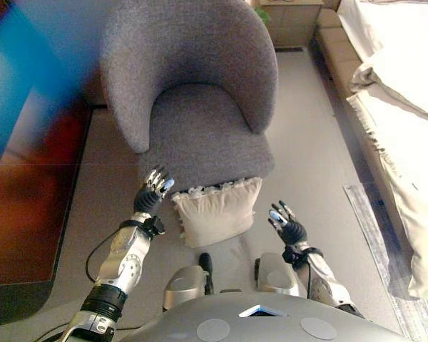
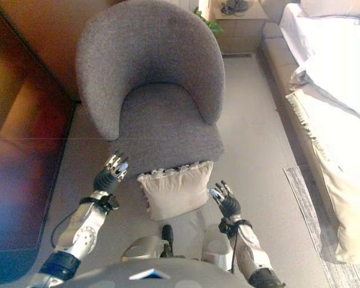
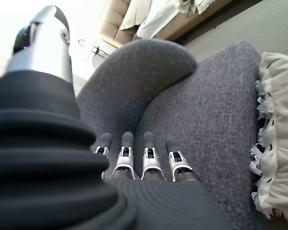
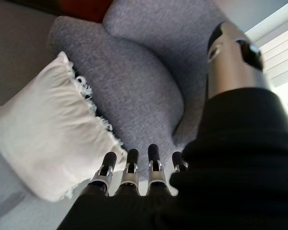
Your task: Pick up the cushion and take it to the sofa
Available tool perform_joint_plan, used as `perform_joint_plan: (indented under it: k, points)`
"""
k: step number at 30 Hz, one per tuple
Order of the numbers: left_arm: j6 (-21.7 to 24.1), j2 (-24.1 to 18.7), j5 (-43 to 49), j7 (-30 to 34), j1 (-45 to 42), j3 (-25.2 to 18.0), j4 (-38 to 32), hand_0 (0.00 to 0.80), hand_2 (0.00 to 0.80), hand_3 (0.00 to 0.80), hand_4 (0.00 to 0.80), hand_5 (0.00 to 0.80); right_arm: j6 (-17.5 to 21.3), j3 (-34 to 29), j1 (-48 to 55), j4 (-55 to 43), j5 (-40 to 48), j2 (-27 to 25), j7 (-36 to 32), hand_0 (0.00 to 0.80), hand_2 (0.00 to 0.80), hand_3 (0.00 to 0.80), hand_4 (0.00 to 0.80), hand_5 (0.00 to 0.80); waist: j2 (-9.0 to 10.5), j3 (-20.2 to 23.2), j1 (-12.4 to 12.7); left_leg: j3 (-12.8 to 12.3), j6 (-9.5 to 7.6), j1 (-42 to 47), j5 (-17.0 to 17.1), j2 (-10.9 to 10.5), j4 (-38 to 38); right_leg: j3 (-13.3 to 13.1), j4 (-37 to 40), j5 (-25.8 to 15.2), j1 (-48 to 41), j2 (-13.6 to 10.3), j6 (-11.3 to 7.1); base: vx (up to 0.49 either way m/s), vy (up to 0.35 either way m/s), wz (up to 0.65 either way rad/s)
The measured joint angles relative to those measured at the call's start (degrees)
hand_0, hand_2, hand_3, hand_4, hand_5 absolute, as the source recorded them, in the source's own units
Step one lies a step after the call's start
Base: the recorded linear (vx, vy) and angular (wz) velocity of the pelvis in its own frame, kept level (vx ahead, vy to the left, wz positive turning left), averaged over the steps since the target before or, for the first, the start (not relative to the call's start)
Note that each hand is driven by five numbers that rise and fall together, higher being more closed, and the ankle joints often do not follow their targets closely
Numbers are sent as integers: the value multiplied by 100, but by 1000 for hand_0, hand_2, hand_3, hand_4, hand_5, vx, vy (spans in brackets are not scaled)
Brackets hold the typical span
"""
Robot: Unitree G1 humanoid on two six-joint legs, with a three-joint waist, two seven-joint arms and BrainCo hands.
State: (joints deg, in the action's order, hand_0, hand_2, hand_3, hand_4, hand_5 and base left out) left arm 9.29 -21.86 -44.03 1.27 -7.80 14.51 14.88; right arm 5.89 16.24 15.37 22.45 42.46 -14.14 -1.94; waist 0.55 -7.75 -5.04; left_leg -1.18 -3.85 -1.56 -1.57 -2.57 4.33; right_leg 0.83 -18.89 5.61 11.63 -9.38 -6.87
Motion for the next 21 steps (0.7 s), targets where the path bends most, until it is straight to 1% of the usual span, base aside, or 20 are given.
perform_joint_plan:
  k: [1,2,3,4,5,6,7,8,9,10,12,13,14,15,17,19,21]
  points:
    - [0,10,1,2,-73,16,60,0,0,0,0,0,-1,20,14,9,6,1,-1,0,0,0,0,0,89,33,-42,91,4,31,-4,-45,-24,-65,454,-151,13,-65,-98,238,-129,46]
    - [0,31,3,3,-159,34,103,0,0,0,0,0,0,17,13,13,56,1,-4,0,0,0,0,0,183,69,-73,133,31,128,-17,-65,-67,-106,838,-390,-9,-112,-161,230,-97,31]
    - [1,45,7,9,-258,63,121,0,0,0,0,0,-1,10,-18,39,116,0,-7,0,0,0,0,0,287,105,-58,164,94,232,-64,-65,-103,-206,1235,-665,-19,-141,-164,216,-95,21]
    - [1,42,7,21,-323,95,131,0,0,0,0,0,-2,-5,-40,58,133,2,-9,0,0,0,0,0,370,148,-56,200,151,286,-107,-63,-126,-221,1517,-872,-54,-191,-153,180,-101,21]
    - [3,36,7,30,-373,119,131,0,0,0,0,0,-6,-26,-57,63,153,6,-16,0,0,0,0,0,453,170,-47,259,224,317,-153,-64,-143,-222,1714,-1038,-103,-255,-150,157,-120,40]
    - [6,28,7,36,-446,126,126,0,0,0,0,0,-30,-81,-62,98,153,41,-34,0,0,0,0,0,564,208,-31,334,327,380,-223,-73,-124,-219,1791,-1090,-201,-348,-159,163,-146,51]
    - [5,-1,8,34,-514,127,125,0,0,0,0,0,-72,-148,-61,170,152,98,-49,0,0,0,0,0,712,280,-27,302,459,408,-325,-73,-39,-178,1759,-1270,-287,-428,-206,161,-150,51]
    - [1,48,9,28,-539,140,148,0,0,0,0,0,-116,-240,-128,291,151,111,-67,0,0,0,0,0,660,278,-11,291,563,401,-464,78,131,-105,1602,-1353,-297,-321,-101,171,-158,38]
    - [7,92,12,33,-600,180,81,0,0,0,0,0,-158,-317,-213,375,151,77,-78,0,0,0,0,0,512,243,10,154,670,391,-560,266,272,10,1500,-1240,-324,-153,-16,167,-158,18]
    - [7,130,26,32,-646,181,21,0,0,0,0,0,-208,-341,-287,385,149,17,-91,0,0,0,0,0,430,223,33,26,746,397,-619,440,337,73,1442,-1167,-330,-19,66,183,-182,9]
    - [13,190,39,16,-622,148,-32,0,0,0,0,0,-288,-346,-440,385,141,-80,-139,0,0,0,0,0,274,245,116,-149,811,448,-658,691,323,161,1358,-1111,-344,170,148,213,-215,-1]
    - [27,210,39,-13,-599,98,-34,0,0,0,0,0,-308,-333,-530,387,133,-91,-145,0,0,0,0,0,263,231,126,-226,841,521,-664,769,316,157,1322,-1095,-356,245,220,247,-239,-10]
    - [51,227,37,-42,-587,36,-26,0,0,0,0,0,-318,-305,-616,394,104,-93,-167,0,0,0,0,0,261,227,129,-268,905,580,-675,875,303,183,1322,-1067,-387,322,245,237,-227,-18]
    - [98,236,35,-91,-576,-20,-2,0,0,0,0,0,-340,-259,-684,402,90,-94,-192,0,0,0,0,0,268,229,131,-296,932,625,-690,929,291,211,1325,-1036,-419,367,259,222,-193,-13]
    - [145,268,17,-140,-546,-105,7,0,0,0,0,0,-370,-149,-789,383,71,-101,-194,0,0,0,0,0,276,224,117,-339,976,715,-721,1010,298,161,1252,-963,-450,459,290,217,-153,-13]
    - [170,286,-3,-147,-532,-158,5,0,0,0,0,0,-399,-45,-833,371,72,-116,-263,0,0,0,0,0,270,227,111,-379,974,813,-756,1071,274,102,1165,-889,-449,535,319,202,-151,-15]
    - [196,301,-9,-150,-503,-216,0,0,0,0,0,0,-469,-39,-830,374,73,-127,-322,0,0,0,0,0,269,232,103,-402,972,883,-765,1125,266,79,1121,-803,-438,634,393,130,-147,-13]
